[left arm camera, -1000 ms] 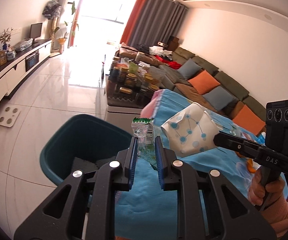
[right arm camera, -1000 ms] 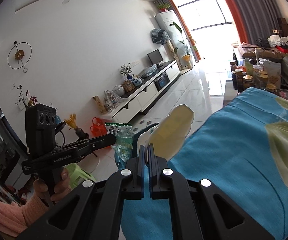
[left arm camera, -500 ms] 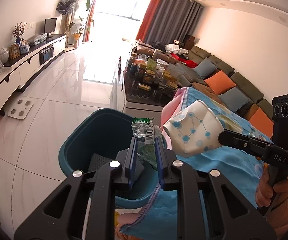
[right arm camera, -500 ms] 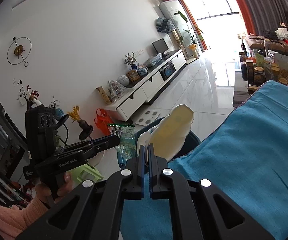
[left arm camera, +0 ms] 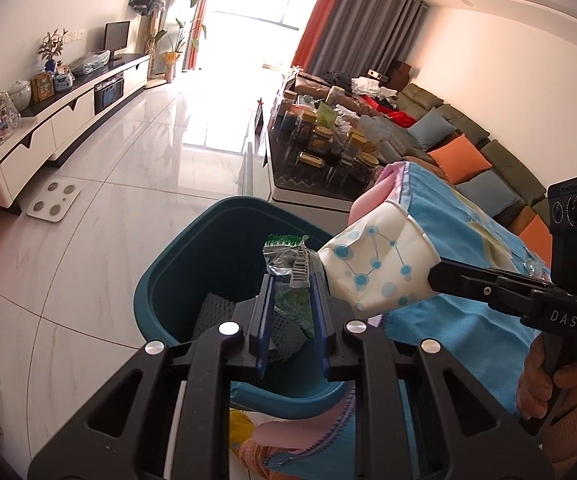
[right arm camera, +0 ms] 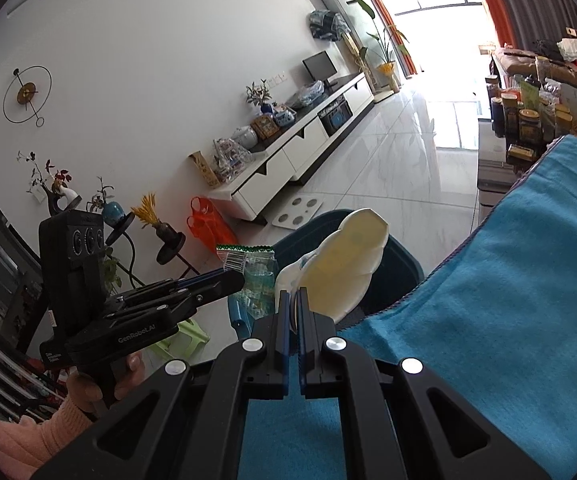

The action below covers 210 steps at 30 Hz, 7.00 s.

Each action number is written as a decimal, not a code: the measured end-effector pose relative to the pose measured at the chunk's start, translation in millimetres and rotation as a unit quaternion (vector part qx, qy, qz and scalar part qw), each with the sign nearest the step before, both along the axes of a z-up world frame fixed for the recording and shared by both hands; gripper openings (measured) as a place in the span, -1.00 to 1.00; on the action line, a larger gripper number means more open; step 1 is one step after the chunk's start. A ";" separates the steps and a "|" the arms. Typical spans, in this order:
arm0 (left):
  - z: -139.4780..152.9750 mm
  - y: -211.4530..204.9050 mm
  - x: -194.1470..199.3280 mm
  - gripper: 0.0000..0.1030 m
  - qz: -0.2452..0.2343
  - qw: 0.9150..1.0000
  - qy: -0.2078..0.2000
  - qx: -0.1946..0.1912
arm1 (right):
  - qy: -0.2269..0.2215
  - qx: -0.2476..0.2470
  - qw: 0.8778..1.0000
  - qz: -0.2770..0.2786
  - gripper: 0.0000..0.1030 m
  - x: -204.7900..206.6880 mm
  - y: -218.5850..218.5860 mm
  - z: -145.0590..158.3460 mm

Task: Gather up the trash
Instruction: 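Carry the bottle and paper cup over the teal bin with both grippers, then open the left gripper to drop the bottle while the right releases the cup into the bin, then move both open grippers back over the trash on the bed, then grasp the orange peel with the left gripper while the right grasps a white tissue, then carry the orange peel and tissue over the teal bin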

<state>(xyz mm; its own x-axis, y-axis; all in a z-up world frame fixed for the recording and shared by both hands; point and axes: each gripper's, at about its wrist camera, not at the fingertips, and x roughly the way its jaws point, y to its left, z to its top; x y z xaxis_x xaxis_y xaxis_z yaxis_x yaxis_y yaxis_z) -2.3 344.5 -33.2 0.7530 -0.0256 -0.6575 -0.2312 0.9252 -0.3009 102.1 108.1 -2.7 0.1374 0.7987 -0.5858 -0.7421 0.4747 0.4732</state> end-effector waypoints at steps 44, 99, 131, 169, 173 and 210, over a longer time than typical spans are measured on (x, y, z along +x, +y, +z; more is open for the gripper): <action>5.8 -66.5 -3.4 0.32 -0.071 0.996 -0.049 0.030 | -0.020 -0.024 0.998 -0.050 -0.35 -6.7 -51.9 1.7; -16.5 -435.3 62.6 0.29 -0.461 0.887 -0.002 0.040 | -0.008 -0.067 0.895 -0.441 -0.36 -48.4 -433.8 -44.7; -37.8 -455.8 98.2 -0.24 -0.452 0.889 0.066 -0.019 | -0.011 -0.008 0.903 -0.429 -0.72 -61.3 -441.8 -36.9; -7.2 -337.5 50.9 -0.65 -0.372 0.928 0.020 -0.008 | -0.038 0.012 0.944 -0.327 -0.72 -52.1 -355.0 -13.6; -4.5 -310.6 45.6 -0.65 -0.347 0.938 0.017 -0.010 | -0.040 0.016 0.954 -0.297 -0.72 -45.7 -326.5 -10.3; 24.0 -59.3 -5.6 -0.65 -0.089 0.996 -0.005 0.021 | -0.055 0.014 0.995 -0.085 -0.72 7.2 -86.8 20.4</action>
<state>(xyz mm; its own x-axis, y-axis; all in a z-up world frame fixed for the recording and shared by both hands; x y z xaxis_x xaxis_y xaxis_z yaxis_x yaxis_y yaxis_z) -7.9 285.1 -9.2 0.7456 -0.1317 -0.6532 -0.0603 0.9629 -0.2630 109.3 21.2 17.6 0.3340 0.7739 -0.5380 -0.7009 0.5856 0.4073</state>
